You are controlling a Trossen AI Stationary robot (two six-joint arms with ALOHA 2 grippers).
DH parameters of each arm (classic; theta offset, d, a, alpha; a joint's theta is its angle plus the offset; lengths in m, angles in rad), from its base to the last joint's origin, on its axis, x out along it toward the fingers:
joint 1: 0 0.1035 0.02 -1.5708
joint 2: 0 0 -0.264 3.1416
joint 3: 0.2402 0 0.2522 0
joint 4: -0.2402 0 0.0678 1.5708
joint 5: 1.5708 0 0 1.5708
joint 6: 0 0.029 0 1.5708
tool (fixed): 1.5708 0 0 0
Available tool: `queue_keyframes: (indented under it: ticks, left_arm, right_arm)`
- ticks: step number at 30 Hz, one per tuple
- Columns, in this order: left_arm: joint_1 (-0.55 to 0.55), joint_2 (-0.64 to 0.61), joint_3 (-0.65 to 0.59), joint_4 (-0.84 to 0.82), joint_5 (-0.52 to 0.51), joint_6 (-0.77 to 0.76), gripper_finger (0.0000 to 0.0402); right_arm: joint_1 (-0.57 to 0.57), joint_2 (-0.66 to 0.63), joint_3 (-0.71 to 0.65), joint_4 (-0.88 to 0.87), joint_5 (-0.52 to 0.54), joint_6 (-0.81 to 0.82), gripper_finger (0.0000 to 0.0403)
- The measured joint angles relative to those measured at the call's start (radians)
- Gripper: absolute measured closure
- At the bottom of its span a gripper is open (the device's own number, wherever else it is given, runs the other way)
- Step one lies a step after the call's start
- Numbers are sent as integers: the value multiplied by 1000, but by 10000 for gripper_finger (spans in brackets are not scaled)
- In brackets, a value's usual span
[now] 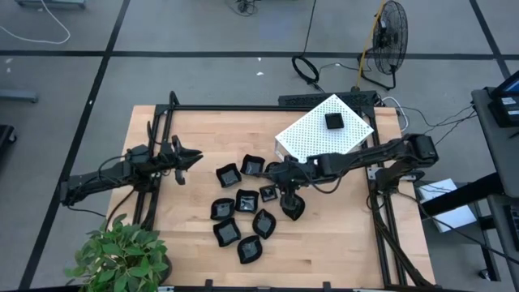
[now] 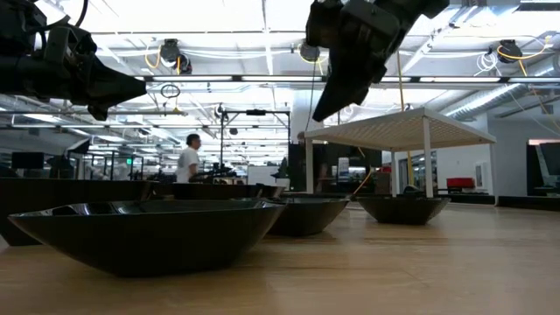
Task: Pick & Place Mini shaped plates
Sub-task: Stack the black square plate on top of the black square plates on the shelf
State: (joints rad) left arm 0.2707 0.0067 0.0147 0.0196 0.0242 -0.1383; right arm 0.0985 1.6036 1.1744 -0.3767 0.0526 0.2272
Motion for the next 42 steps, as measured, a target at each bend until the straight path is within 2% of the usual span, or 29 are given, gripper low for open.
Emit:
queue_keyframes:
  ticks: [5,10,14,18,27,36,42]
  left_arm:
    - [0,0,0,0,0,0,325]
    - [0,0,0,0,0,0,325]
    - [0,0,0,0,0,0,325]
    - [0,0,0,0,0,0,325]
    - [0,0,0,0,0,0,325]
    - [0,0,0,0,0,0,325]
    - [0,0,0,0,0,0,325]
  right_arm:
    - [18,24,1,22,-1,-11,393]
    - [43,114,-1,107,0,-68,333]
    - [17,202,25,162,2,-138,277]
    - [-22,273,88,156,2,-220,255]
    - [-88,343,119,34,-7,-247,274]
    - [-91,361,119,26,-58,-247,294]
    - [-91,361,119,12,-57,-247,327]
